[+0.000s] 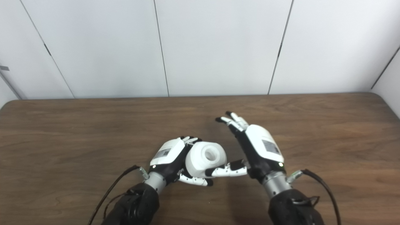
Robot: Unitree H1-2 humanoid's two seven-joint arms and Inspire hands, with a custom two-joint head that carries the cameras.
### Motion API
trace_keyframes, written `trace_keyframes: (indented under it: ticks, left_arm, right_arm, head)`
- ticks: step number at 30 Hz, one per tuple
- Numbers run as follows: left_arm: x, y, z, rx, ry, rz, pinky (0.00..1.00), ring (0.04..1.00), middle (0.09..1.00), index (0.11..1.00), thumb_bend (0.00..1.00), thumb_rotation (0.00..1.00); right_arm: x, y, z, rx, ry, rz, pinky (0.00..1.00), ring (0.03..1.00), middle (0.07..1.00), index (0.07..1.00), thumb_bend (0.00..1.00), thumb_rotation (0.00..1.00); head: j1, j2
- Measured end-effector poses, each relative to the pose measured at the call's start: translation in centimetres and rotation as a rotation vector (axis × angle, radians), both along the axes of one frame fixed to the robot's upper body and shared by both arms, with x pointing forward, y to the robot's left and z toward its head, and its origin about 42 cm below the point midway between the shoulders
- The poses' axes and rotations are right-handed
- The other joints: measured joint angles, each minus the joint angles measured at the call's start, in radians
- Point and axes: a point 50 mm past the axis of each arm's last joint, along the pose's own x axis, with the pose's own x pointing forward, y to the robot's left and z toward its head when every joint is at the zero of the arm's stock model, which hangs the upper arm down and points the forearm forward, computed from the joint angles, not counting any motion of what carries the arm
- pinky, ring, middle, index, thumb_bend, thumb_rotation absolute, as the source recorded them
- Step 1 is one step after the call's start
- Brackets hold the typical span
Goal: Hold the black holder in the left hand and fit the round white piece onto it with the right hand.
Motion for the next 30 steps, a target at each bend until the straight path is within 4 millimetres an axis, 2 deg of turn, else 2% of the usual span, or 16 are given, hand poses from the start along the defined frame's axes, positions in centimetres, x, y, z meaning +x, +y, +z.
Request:
trace_keyframes:
  ticks: [14, 22, 30]
  left_arm:
    - [0.0, 0.0, 0.0, 0.002, 0.004, 0.002, 1.0, 0.979, 0.921, 0.665, 0.96, 0.24]
    - [0.0, 0.1, 0.0, 0.003, 0.004, 0.002, 1.0, 0.977, 0.926, 0.673, 0.99, 0.25]
    - [0.0, 0.2, 0.0, 0.008, 0.006, 0.001, 1.0, 0.982, 0.933, 0.699, 1.0, 0.27]
  right_arm:
    - [0.1, -2.7, 0.6, 0.019, -0.02, -0.063, 0.69, 0.935, 0.943, 0.856, 0.89, 0.25]
    - [0.1, -5.4, 0.9, 0.009, -0.045, -0.143, 0.68, 0.917, 0.935, 0.863, 0.88, 0.26]
    - [-0.7, -8.0, 0.0, 0.008, -0.021, -0.213, 0.68, 0.921, 0.934, 0.859, 0.89, 0.26]
  head:
    - [-0.005, -0.005]
    - [-0.009, -0.011]
    - [-0.012, -0.014]
